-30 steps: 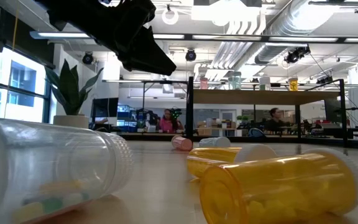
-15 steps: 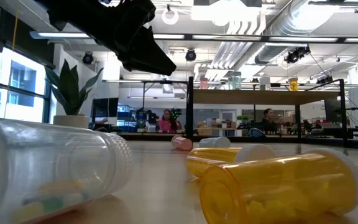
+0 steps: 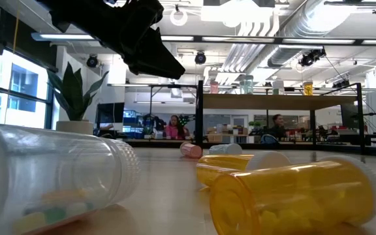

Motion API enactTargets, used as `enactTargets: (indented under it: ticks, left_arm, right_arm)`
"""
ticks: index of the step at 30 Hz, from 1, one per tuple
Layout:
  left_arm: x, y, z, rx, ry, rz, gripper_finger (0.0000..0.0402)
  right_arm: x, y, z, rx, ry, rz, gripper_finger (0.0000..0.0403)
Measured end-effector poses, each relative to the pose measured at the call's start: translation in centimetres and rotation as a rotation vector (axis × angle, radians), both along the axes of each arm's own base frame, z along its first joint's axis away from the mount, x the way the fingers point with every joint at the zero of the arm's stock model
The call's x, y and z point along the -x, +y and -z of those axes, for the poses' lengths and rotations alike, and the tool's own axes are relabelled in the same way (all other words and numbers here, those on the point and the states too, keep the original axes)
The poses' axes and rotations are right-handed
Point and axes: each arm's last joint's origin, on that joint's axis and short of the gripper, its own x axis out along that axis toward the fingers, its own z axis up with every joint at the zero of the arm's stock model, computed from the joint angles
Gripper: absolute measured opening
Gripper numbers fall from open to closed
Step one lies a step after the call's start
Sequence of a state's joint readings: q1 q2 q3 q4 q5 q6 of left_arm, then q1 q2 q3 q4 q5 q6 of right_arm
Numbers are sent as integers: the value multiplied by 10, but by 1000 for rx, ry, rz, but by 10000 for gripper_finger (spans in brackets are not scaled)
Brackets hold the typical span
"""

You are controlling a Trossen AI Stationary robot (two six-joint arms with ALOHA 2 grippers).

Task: Pick and place medicine bottles onto shelf by color
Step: Put the right transparent pill bottle on the shelf aligned with the other transparent pill bottle

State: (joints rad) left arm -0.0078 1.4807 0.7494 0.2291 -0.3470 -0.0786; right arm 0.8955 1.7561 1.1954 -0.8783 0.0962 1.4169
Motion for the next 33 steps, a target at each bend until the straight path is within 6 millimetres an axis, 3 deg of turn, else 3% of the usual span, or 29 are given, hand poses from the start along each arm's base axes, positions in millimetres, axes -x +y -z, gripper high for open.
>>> enactTargets:
  ticks: [8,15,21,26,33]
  left_arm:
    - [0,0,0,5,-2,-3,195]
    - [0,0,0,12,-5,-6,195]
    - [0,0,0,12,-5,-7,195]
    - [0,0,0,12,-5,-6,195]
    - [0,0,0,12,-5,-7,195]
  right_arm:
    - [-4,0,-1,-5,-29,-35,117]
    - [-33,-9,-4,12,-196,-223,125]
    - [-59,-41,-14,141,-266,-302,123]
    - [-71,-73,-37,226,-342,-319,122]
    - [-58,-130,-88,433,-434,-195,123]
